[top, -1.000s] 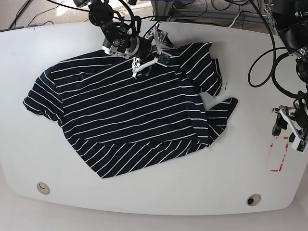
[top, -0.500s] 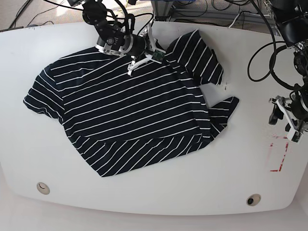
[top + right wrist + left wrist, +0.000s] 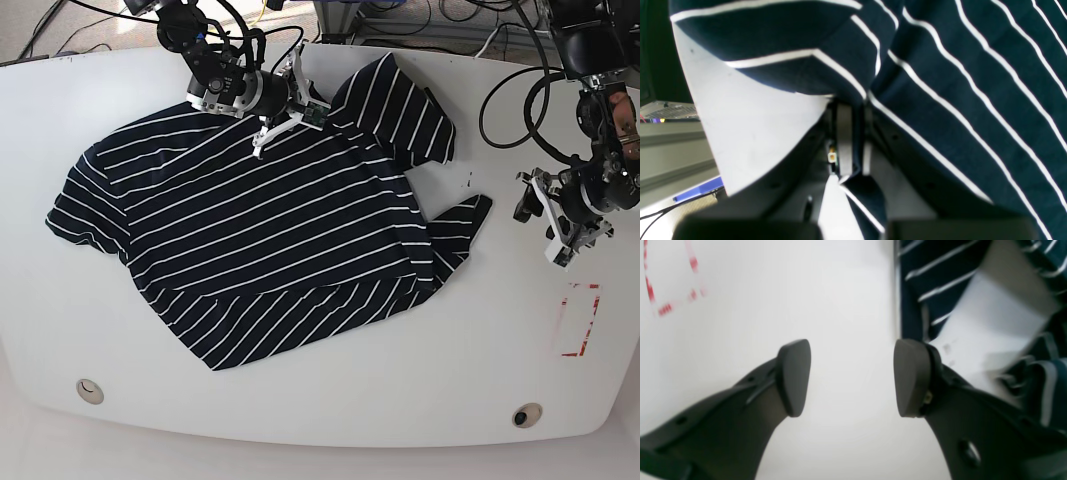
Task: Layout the t-shirt on the table in an organized manner, then fold the t-shirt properly
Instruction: 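Move the right gripper to the shirt's collar and grasp it, then lower the left gripper and grasp the shirt hem beside it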
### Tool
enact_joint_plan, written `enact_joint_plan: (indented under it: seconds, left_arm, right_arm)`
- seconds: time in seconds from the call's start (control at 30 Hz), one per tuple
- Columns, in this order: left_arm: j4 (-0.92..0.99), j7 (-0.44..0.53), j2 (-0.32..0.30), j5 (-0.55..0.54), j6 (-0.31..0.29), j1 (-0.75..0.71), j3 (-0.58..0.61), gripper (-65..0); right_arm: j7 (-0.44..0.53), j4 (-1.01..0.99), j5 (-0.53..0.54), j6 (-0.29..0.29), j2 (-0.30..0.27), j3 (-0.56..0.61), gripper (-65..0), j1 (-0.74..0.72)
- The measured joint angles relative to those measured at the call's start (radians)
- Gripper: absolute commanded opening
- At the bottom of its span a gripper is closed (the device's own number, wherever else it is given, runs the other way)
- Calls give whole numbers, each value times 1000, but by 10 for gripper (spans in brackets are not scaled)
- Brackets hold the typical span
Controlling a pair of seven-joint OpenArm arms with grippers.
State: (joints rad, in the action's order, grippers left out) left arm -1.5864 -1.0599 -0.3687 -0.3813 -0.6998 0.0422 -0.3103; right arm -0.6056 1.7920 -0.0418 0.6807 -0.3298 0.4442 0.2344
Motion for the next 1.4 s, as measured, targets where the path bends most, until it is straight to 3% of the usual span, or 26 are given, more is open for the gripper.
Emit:
enact_joint_plan:
  seconds: [0.2,0.47,0.77,1.23,1.3,1.4]
  left_arm:
    - [118,2,45,46,3,-6,9,-279]
    - [186,113,49,35,3,3,120,-279]
    - [188,128,93,33,3,10,135,-279]
    - [227,128,113,28,2,55,153,-286]
    - [247,131,112,21,-1,70,153,-317]
    - [288,135,112,21,0,96,155,-429]
  right_arm:
    - [1,0,-1,0,0,0,-636,2]
    - [0,0,-3,0,3,0,-636,2]
    - [-1,0,-3,0,6,0,-636,2]
    - [0,0,-3,0,6,0,-636,2]
    - [-1,0,-3,0,6,0,-636,3]
    - [-1,0,-3,-1,6,0,-636,3]
